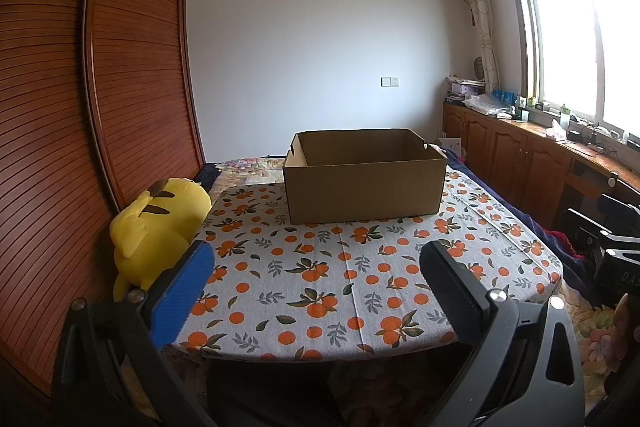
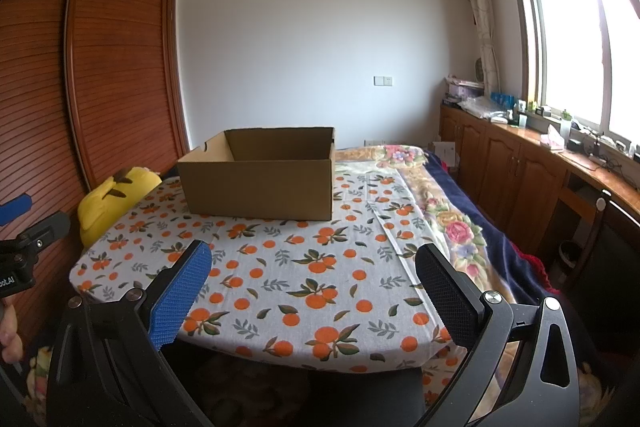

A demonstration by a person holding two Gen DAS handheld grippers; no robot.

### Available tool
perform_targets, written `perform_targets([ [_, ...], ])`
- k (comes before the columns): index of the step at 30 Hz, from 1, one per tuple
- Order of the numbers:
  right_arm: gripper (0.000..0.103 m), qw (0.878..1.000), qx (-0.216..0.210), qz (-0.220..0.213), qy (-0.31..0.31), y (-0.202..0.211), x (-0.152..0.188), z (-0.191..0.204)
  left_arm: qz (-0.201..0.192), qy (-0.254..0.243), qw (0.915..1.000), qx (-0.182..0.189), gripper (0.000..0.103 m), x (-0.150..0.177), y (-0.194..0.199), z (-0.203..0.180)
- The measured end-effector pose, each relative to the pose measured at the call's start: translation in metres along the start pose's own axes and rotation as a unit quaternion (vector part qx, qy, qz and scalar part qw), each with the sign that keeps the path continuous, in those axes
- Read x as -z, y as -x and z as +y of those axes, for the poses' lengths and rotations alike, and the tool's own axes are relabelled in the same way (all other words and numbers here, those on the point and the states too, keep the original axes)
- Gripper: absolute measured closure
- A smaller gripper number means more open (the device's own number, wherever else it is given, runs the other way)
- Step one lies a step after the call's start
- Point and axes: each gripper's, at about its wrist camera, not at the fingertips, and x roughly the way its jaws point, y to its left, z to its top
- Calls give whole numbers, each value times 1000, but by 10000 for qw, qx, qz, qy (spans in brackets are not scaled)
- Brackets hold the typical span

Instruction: Organize snacks

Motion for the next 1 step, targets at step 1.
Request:
perform_targets([
  [1, 0, 10000, 8, -4, 3, 0, 0, 0, -2, 0, 10000, 6, 0, 0, 0, 0],
])
